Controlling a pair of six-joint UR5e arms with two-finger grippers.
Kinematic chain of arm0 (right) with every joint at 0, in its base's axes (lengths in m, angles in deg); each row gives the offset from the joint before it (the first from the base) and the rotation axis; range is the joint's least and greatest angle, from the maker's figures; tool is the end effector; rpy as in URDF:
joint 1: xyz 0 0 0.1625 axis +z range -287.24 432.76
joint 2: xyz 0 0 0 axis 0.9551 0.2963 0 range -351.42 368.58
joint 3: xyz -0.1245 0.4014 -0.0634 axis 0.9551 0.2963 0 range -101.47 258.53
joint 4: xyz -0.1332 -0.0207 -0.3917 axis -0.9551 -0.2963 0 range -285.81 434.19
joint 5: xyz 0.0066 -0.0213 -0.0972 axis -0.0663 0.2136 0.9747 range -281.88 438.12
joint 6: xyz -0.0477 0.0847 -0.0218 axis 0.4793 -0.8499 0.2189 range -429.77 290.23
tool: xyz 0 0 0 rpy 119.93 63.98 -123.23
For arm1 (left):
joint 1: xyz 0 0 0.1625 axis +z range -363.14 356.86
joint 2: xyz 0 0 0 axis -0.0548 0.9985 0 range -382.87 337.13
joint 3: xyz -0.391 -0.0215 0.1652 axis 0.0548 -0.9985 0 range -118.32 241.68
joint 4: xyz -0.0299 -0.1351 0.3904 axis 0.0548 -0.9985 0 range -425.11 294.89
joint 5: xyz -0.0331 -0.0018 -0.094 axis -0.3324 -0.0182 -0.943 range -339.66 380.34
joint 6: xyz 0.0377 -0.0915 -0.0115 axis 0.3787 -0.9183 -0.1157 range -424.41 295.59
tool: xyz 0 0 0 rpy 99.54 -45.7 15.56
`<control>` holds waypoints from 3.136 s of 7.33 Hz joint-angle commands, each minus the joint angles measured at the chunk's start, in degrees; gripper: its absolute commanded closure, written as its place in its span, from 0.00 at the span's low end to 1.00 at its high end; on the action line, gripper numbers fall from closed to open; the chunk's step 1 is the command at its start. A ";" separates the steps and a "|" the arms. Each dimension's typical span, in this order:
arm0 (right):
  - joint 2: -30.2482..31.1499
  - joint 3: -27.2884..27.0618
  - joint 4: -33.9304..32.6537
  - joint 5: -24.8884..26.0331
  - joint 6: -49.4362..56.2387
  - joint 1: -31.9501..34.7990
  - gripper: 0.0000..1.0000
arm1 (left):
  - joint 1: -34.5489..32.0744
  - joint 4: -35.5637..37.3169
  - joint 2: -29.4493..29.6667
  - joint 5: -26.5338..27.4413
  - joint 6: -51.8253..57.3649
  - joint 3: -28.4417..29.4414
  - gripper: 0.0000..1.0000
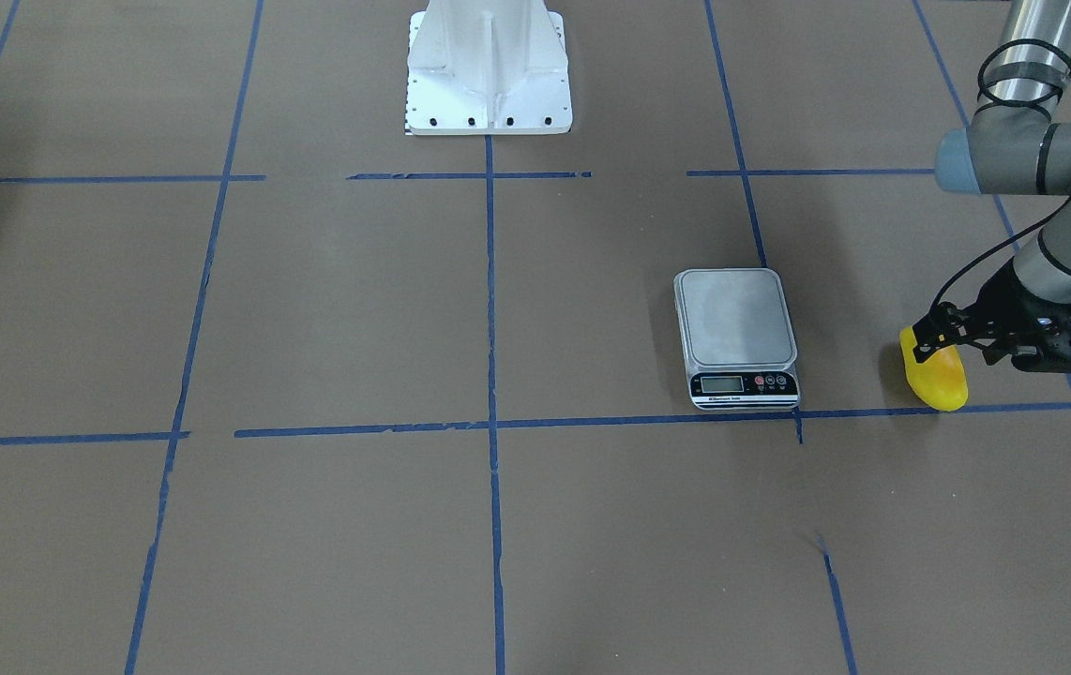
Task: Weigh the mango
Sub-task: 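Move the left gripper down to the yellow mango and close on it, then lift the mango with the left gripper and carry it toward the scale, then lower the mango onto the scale tray and open the left gripper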
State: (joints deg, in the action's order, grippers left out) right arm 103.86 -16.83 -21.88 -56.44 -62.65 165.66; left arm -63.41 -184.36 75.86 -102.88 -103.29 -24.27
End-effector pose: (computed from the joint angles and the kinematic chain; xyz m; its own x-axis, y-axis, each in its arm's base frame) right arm 0.0858 -0.4411 0.6661 0.7087 -0.0149 0.7054 0.0379 0.9991 -0.0169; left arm 0.2216 -0.5467 0.5642 0.7057 0.0776 -0.7042 0.0405 0.9880 0.1493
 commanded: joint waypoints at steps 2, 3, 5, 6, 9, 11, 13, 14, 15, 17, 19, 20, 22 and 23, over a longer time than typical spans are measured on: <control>0.00 0.00 -0.08 0.00 0.00 0.00 0.00 | 1.55 -2.20 0.23 1.06 -0.15 3.05 0.00; 0.00 0.00 0.01 0.00 0.00 0.00 0.00 | 1.99 -3.95 0.23 1.06 -0.15 4.89 0.00; 0.00 0.00 -0.08 0.00 0.00 0.00 0.00 | 2.44 -4.67 0.15 0.97 0.03 5.70 0.00; 0.09 0.00 -0.08 0.00 0.00 0.00 0.00 | 2.44 -4.67 0.15 0.97 -0.32 5.35 0.52; 0.00 0.00 -0.08 0.00 0.00 0.00 0.00 | 2.18 -3.63 -0.38 -0.60 0.03 1.42 1.00; 0.00 0.00 -0.08 0.00 0.00 0.00 0.00 | -1.23 7.11 -0.21 -6.40 0.55 -6.91 1.00; 0.00 0.00 0.01 0.00 0.00 0.00 0.00 | -1.34 16.22 1.02 -6.24 -0.58 -14.57 1.00; 0.00 0.00 -0.08 0.00 0.00 0.00 0.00 | -0.99 15.90 1.90 -6.15 -6.07 -15.21 1.00; 0.00 0.00 0.01 0.00 0.00 0.00 0.00 | 2.40 15.89 5.47 -5.54 -12.13 -14.26 1.00; 0.00 0.00 0.01 0.00 -0.09 0.00 0.00 | 10.83 14.67 7.34 0.33 -21.29 -13.99 1.00; 0.09 0.00 -0.08 0.00 0.00 0.00 0.00 | 13.85 14.40 9.19 1.23 -23.51 -12.42 1.00; 0.00 0.00 -0.08 0.00 0.00 0.00 0.00 | 14.56 14.40 9.55 1.67 -23.53 -11.71 1.00; 0.00 0.00 -0.08 0.00 0.00 0.00 0.00 | 15.53 14.40 9.55 1.67 -23.26 -11.35 0.81; 0.00 0.00 0.01 0.00 0.00 0.00 0.00 | 15.53 14.40 9.46 1.67 -22.92 -11.52 0.01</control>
State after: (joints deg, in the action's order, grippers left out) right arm 103.86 -16.83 -21.92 -56.45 -62.66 165.66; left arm -48.06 -169.96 85.34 -101.24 -126.51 -35.76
